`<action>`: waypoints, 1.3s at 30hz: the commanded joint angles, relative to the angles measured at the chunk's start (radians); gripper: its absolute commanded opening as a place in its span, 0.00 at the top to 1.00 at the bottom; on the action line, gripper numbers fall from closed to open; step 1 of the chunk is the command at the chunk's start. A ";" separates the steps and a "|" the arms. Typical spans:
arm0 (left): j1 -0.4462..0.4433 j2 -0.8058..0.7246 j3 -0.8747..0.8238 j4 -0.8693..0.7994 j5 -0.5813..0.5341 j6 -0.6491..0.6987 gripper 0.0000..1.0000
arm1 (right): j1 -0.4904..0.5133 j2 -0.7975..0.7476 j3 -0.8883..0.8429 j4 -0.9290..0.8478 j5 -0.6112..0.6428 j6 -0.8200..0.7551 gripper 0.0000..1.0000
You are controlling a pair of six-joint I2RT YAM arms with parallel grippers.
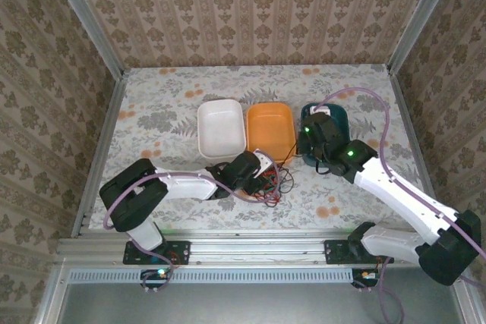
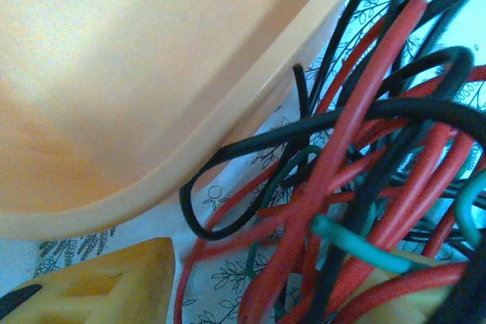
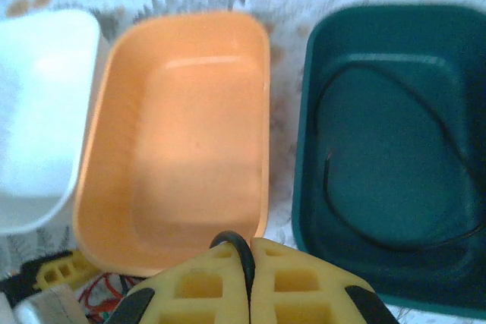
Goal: Untangle the cables
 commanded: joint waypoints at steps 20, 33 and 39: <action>-0.008 0.065 0.003 -0.108 -0.019 0.009 0.46 | -0.042 -0.238 0.150 0.278 0.574 -0.202 1.00; -0.009 0.068 0.001 -0.119 -0.021 0.009 0.43 | -0.211 -0.140 0.505 0.037 0.221 -0.270 1.00; -0.007 0.069 -0.010 -0.123 -0.034 0.003 0.43 | -0.233 -0.105 0.611 0.013 0.154 -0.285 1.00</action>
